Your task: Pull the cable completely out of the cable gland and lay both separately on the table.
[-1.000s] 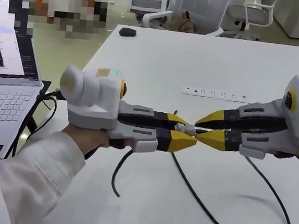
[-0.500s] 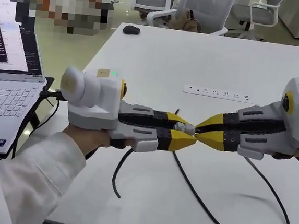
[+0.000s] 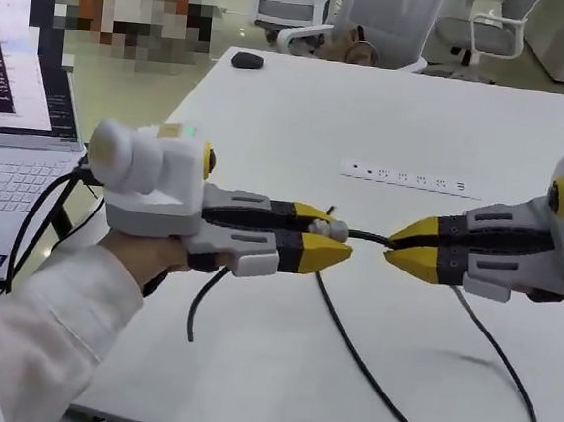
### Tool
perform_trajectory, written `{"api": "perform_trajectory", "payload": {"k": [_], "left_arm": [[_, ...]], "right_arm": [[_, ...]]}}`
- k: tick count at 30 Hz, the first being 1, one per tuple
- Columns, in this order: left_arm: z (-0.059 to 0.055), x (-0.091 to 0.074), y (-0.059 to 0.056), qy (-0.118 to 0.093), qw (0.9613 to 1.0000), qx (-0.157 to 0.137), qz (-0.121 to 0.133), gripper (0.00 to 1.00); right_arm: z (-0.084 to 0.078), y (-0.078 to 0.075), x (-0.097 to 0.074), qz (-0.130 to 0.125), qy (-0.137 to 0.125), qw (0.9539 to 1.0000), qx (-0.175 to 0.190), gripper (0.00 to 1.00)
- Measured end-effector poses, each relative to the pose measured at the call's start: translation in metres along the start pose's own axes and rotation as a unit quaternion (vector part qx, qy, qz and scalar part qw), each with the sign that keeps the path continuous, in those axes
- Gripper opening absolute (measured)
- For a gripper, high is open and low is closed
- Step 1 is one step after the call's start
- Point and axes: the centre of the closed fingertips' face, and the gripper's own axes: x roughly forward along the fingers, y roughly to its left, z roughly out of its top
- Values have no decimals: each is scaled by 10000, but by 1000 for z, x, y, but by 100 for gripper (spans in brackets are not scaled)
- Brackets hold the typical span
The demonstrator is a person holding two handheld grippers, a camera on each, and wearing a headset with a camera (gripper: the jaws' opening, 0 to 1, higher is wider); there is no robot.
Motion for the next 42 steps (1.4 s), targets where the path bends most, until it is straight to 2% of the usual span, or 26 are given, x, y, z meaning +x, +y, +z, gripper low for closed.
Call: {"api": "perform_trajectory", "payload": {"k": [5, 9, 14, 19, 29, 32, 34, 36, 39, 42], "left_arm": [[1, 11, -5, -111, 9997, 185, -73, 18], [0, 20, -7, -148, 9997, 144, -142, 18], [-5, 31, -14, -36, 9995, 153, -288, 18], [-11, 39, -15, 110, 9992, 169, -350, 18], [-13, 49, -19, 142, 9990, 235, -361, 18], [-14, 51, -20, 177, 9987, 302, -362, 18], [-17, 52, -19, 227, 9986, 328, -338, 18], [-20, 54, -18, 312, 9983, 372, -311, 18], [-21, 55, -17, 334, 9981, 391, -331, 18], [-21, 57, -18, 338, 9981, 388, -351, 18]], "right_arm": [[-16, -1, -21, -258, 121, 9995, 159, 5], [-27, 0, -37, -457, 140, 9984, 288, 5], [-35, 2, -49, -563, 150, 9977, 354, 5], [-44, 1, -57, -645, 173, 9970, 390, 5], [-45, -3, -65, -722, 71, 9968, 345, 7], [-43, -5, -65, -776, -54, 9964, 334, 17], [-37, -3, -63, -709, -156, 9968, 333, 22], [-29, 2, -59, -563, -197, 9981, 185, 23], [-22, 6, -49, -380, -114, 9991, -135, 28], [-16, 7, -40, -287, -115, 9992, -245, 29]]}}
